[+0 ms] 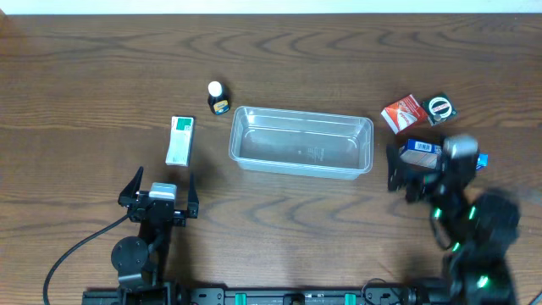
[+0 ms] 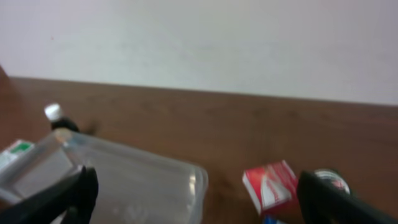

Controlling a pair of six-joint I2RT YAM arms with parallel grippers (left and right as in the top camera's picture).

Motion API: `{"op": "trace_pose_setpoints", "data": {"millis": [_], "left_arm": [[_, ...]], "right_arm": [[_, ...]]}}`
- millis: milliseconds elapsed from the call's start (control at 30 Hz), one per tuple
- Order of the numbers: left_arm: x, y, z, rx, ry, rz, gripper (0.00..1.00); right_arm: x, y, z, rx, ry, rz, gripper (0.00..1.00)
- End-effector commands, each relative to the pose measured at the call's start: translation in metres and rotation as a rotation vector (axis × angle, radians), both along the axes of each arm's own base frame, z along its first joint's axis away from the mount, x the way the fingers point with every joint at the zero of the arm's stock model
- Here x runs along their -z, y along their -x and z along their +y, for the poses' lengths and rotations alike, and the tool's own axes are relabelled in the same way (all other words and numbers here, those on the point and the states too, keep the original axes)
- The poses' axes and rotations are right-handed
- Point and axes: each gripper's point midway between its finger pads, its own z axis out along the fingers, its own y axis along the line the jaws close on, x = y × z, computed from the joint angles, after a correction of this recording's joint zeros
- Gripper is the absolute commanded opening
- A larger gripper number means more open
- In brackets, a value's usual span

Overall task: Pack container
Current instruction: 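Move the right gripper to the blue box and grasp it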

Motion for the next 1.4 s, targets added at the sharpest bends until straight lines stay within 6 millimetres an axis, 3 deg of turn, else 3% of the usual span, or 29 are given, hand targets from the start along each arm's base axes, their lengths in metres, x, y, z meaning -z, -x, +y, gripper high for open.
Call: {"op": "trace_pose_setpoints", "data": {"millis": [0, 100, 200, 433, 533, 600, 667, 733, 800, 1000, 1233, 1367], "left_arm": [[0.016, 0.0, 0.001, -0.003, 0.019, 0.045, 0.98], [0.016, 0.0, 0.001, -0.003, 0.019, 0.045, 0.98], [0.016, 0.0, 0.001, -0.003, 0.019, 0.045, 0.98], [0.016, 0.0, 0.001, -0.003, 0.019, 0.045, 0.98], [0.016, 0.0, 0.001, -0.003, 0.019, 0.045, 0.98], [0.016, 0.0, 0.001, -0.003, 0.019, 0.045, 0.98], [0.016, 0.0, 0.001, -0.003, 0.019, 0.045, 0.98], [0.016, 0.0, 0.001, -0.003, 0.019, 0.045, 0.98], [0.016, 0.0, 0.001, -0.003, 0.019, 0.045, 0.98], [0.016, 0.0, 0.001, -0.003, 0.019, 0.045, 0.98], [0.016, 0.0, 0.001, -0.003, 0.019, 0.045, 0.98], [0.016, 0.0, 0.001, -0.003, 0.019, 0.045, 0.98]], "right_arm": [[-0.03, -0.028, 0.011, -0.085, 0.009, 0.102, 0.99], [-0.051, -0.05, 0.028, -0.185, -0.033, 0.21, 0.99], [-0.058, -0.064, 0.048, -0.311, -0.1, 0.303, 0.99], [-0.014, -0.084, 0.05, -0.319, -0.146, 0.489, 0.99], [0.015, -0.091, 0.025, -0.084, -0.203, 0.636, 0.96], [0.037, -0.086, -0.013, 0.24, -0.26, 0.744, 0.95], [0.056, -0.064, -0.059, 0.662, -0.357, 0.826, 0.9], [0.064, -0.047, -0.083, 0.912, -0.427, 0.83, 0.87], [0.068, -0.038, -0.097, 1.067, -0.484, 0.807, 0.95], [0.088, -0.027, -0.113, 1.246, -0.573, 0.771, 0.96], [0.14, -0.012, -0.128, 1.301, -0.622, 0.837, 0.95], [0.16, -0.01, -0.138, 1.305, -0.639, 0.832, 0.94]]}}
